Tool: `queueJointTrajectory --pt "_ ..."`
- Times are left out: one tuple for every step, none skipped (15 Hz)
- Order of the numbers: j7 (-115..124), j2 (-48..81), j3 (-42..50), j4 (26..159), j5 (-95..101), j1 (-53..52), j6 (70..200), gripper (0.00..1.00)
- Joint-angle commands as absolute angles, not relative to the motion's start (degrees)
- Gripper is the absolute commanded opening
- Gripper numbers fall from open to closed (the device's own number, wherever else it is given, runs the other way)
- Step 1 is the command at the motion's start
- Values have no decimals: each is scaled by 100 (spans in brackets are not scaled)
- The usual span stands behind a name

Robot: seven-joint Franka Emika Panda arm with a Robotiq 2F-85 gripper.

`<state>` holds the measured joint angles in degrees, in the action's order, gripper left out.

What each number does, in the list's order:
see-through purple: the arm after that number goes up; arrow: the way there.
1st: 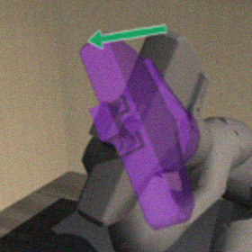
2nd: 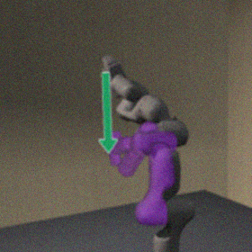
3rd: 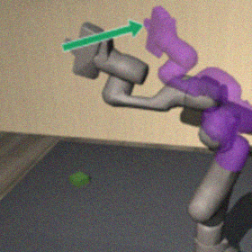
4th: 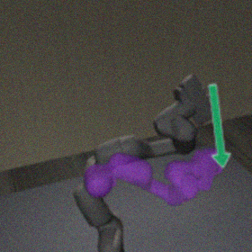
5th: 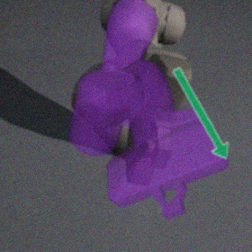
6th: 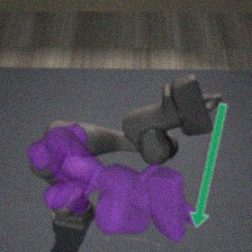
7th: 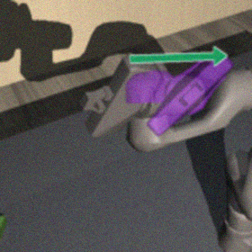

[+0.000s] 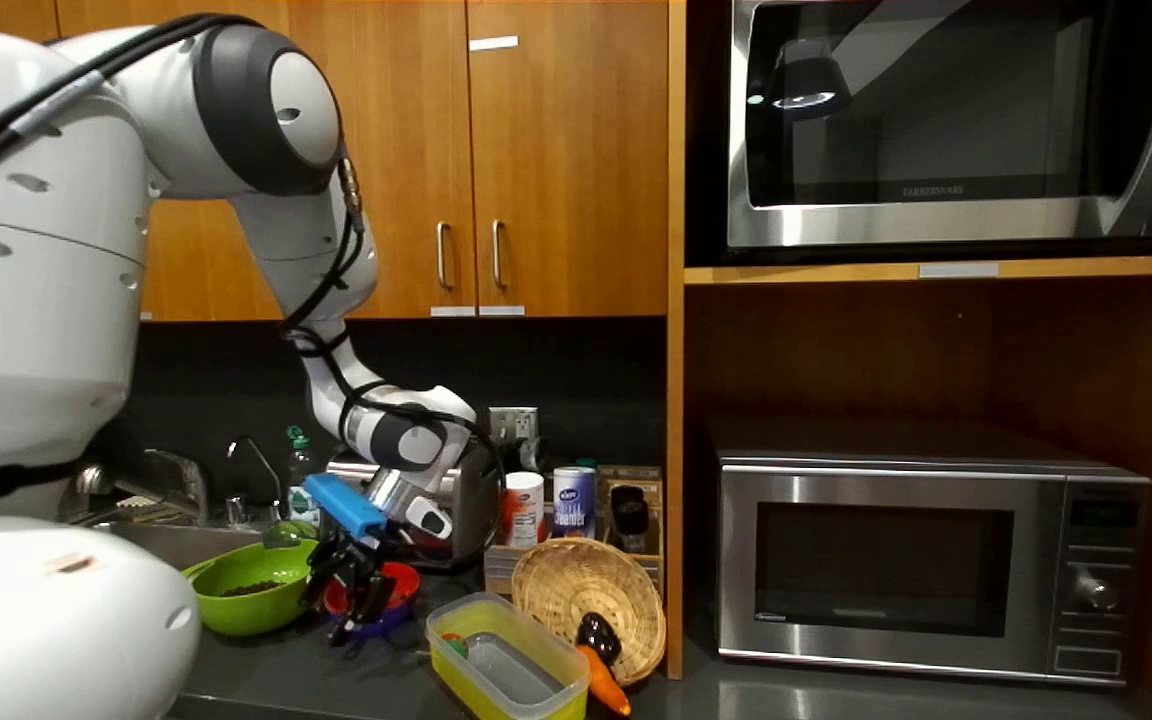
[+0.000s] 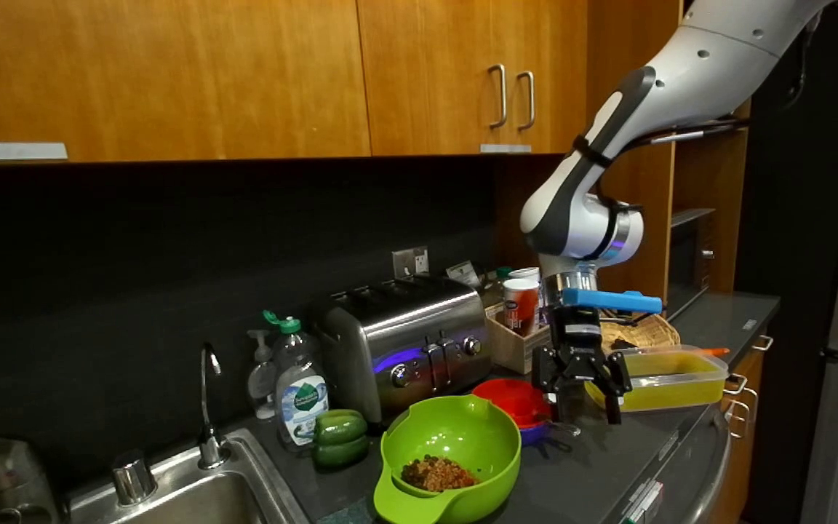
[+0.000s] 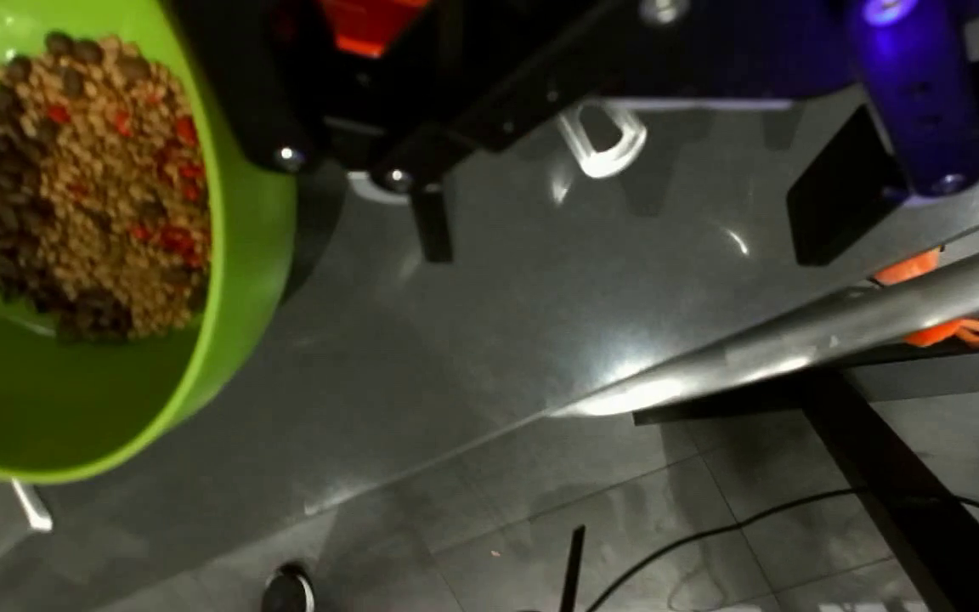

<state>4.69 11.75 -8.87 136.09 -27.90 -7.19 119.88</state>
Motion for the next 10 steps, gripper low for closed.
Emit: queueJointTrajectory --pt "199 1001 -955 13661 -2364 -803 11551 100" --pt "181 1013 -962 13636 -2254 -826 11481 100" --pt "151 1024 -968 13605 -2170 -844 11415 99" --pt "164 1025 -970 13576 -2092 -864 11359 99" --pt "232 1036 -964 13536 -1987 -892 11326 100" --pt "294 1047 -960 13483 -1884 -916 11300 100" --pt "324 1056 -962 13421 -1782 -934 11257 100" --pt "314 1074 -966 13339 -1666 -952 11198 100" --pt "267 1089 -976 13244 -1565 -964 11143 100" --pt "207 1098 -987 13162 -1495 -973 11096 100"
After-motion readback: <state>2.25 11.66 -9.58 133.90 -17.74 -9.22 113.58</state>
